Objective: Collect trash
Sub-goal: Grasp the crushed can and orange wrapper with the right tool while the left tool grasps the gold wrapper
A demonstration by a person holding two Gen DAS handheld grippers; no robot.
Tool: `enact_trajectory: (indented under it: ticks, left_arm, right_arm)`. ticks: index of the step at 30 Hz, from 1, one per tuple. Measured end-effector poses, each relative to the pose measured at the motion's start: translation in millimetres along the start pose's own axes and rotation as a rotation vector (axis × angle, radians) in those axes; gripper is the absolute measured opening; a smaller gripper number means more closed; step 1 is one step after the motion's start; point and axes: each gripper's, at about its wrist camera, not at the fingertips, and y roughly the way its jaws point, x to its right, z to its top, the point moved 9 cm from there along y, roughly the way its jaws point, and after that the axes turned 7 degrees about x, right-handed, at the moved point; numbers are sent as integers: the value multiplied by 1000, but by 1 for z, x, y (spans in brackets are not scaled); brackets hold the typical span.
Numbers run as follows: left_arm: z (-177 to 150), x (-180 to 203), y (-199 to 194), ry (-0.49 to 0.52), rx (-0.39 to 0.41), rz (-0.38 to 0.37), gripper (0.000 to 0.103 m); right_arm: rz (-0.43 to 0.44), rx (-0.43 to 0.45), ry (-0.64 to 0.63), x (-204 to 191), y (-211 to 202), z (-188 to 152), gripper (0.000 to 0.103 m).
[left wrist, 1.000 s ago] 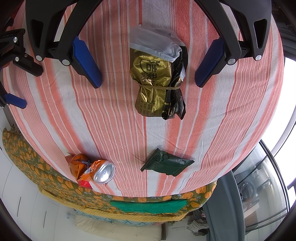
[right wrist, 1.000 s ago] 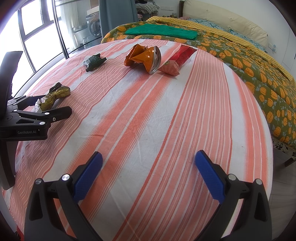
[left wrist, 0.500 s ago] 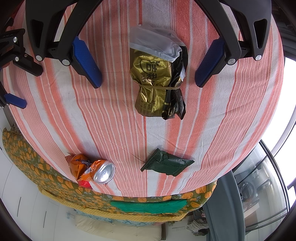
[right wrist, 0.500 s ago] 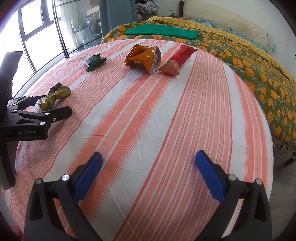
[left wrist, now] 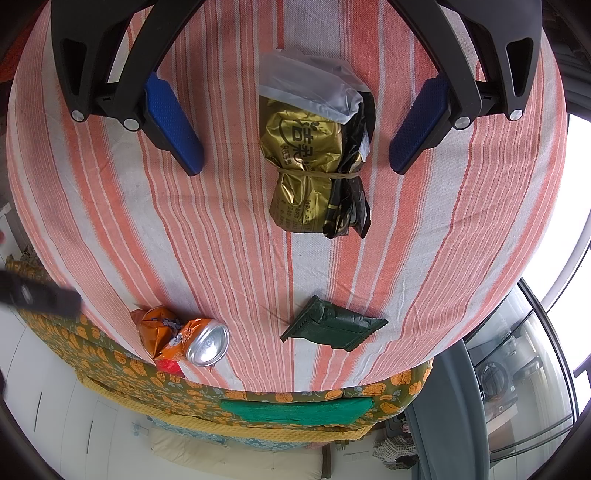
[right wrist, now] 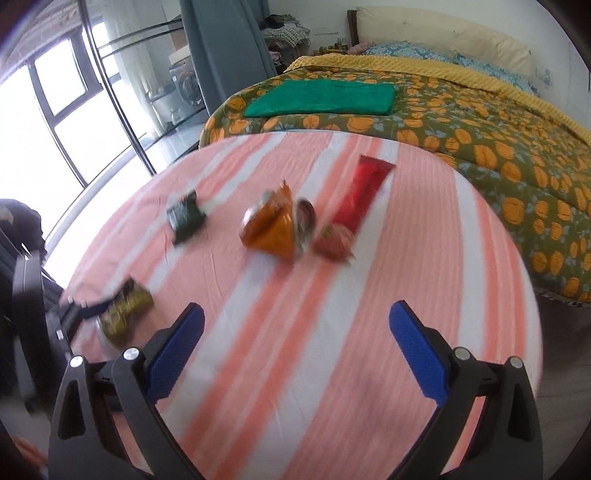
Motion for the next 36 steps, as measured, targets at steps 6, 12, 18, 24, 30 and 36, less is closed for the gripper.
enact_trajectory:
  ticks: [6,12,18,24,30,36]
  left_arm:
    - [0,0,0,0,0,0,99]
    - [0,0,0,1,0,0,99]
    - [-5,0,-5,21,-22,-11,99]
    - [-14,-10,-17,-17,-47,-29,99]
    - [-10,-16,-25,-48,-6,-103,99]
    - [-6,-17,-14,-2,-25,-115,99]
  right_arm:
    - [-4,-36,84,1,48,36,97]
    - [27,-102,149,-1,91,42,93]
    - [10,-108,58,-14,90,42,56]
    - [41,-94,-12,-15,64,27,42]
    - [92,-112,-77,-20,31,0,43]
    - [107,-139,-145,-25,25,-18,78]
